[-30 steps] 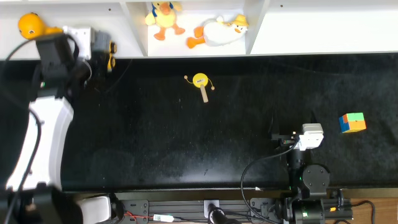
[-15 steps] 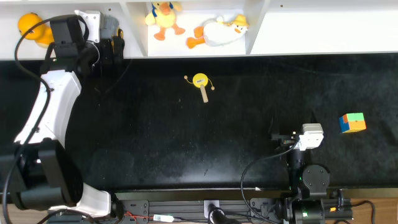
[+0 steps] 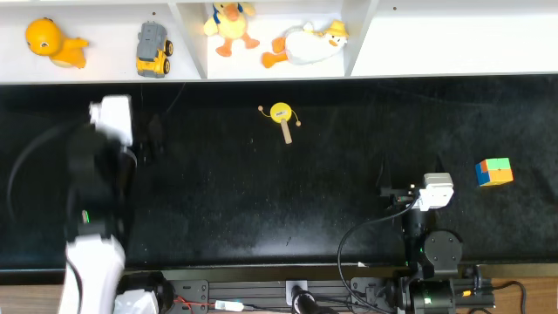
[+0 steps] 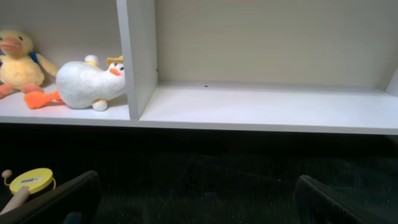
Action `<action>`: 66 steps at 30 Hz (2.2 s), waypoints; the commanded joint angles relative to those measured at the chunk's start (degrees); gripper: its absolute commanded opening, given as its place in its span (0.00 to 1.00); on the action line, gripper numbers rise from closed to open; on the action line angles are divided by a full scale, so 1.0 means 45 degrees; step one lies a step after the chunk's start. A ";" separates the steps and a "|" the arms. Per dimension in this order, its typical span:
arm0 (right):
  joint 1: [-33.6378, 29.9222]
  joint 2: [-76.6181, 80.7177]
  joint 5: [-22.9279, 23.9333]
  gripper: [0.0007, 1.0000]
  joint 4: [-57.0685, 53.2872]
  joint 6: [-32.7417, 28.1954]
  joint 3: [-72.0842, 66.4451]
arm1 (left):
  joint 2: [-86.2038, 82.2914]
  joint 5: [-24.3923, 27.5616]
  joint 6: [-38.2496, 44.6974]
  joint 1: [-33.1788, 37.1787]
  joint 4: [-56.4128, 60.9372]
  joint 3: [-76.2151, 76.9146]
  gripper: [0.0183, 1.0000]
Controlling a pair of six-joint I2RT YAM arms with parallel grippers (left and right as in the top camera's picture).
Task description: Store Toys
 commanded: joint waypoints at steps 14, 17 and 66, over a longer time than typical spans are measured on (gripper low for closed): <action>-0.0053 -0.0073 -0.0131 1.00 0.0063 0.0058 -0.0175 | -1.0710 -0.0019 -0.0010 -0.0214 -0.0957 -0.5926 1.00; -0.0053 -0.0073 -0.0131 1.00 0.0063 0.0058 -0.0175 | -1.0700 0.0291 -0.0044 -0.0223 -0.0991 -0.5931 1.00; 0.1559 1.0015 -0.0476 0.99 -1.1322 0.0058 1.0977 | -1.0739 0.0291 -0.0039 -0.0223 -0.0962 -0.5931 1.00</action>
